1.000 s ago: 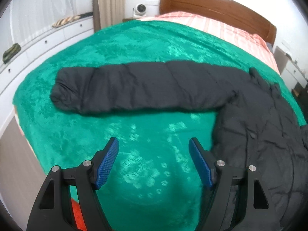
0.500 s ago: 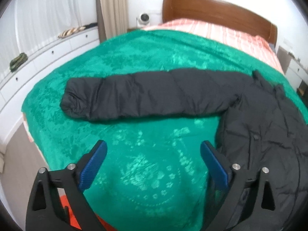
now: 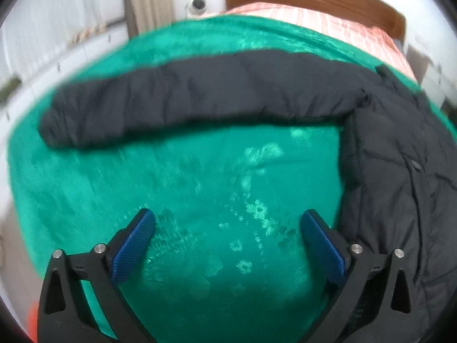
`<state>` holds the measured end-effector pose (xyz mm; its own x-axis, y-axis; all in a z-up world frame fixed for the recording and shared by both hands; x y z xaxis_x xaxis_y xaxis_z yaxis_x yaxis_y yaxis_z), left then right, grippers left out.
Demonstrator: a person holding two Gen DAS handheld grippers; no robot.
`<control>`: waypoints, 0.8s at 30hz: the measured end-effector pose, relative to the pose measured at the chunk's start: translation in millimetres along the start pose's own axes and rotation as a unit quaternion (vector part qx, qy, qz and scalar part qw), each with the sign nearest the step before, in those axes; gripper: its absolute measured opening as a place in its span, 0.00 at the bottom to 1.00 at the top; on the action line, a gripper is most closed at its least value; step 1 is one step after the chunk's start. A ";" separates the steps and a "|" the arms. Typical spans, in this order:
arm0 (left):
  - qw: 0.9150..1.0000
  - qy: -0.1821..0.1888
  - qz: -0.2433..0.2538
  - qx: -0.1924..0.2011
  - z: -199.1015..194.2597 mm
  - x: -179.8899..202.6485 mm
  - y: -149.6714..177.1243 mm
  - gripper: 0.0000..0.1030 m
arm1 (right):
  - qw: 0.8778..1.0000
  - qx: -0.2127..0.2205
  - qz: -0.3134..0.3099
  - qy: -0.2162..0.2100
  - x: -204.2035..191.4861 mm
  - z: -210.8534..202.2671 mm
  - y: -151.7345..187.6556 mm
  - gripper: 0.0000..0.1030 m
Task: Fold large clothes
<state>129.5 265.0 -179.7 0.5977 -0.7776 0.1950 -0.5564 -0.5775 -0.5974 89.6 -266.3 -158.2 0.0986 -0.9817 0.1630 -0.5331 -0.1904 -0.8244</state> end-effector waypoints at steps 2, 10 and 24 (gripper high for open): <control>1.000 0.001 -0.003 0.008 0.9 1.0 0.7 1.00 | 1.000 -0.009 -0.020 0.001 -9.2 8.1 2.1 0.88; 1.000 0.003 0.003 0.012 0.8 5.2 4.7 1.00 | 0.995 0.060 -0.053 0.062 -17.3 -39.8 -21.1 0.88; 0.999 0.004 0.015 0.031 -3.2 3.2 10.9 1.00 | 0.999 -0.007 -0.019 -0.041 -23.3 35.4 5.0 0.94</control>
<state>123.5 255.4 -183.1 0.5764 -0.7968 0.1813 -0.5379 -0.5370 -0.6498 114.4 -244.6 -185.3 0.1872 -0.9709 0.1494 -0.5386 -0.2286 -0.8110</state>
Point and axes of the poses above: each gripper's, at about its wrist camera, not at the fingertips, and z roughly the way its jaws point, x to its right, y to its underside, the point moved 3 cm from there along z, roughly the way its jaws point, and after that the axes turned 14 degrees about -z, right-handed, at the moved point
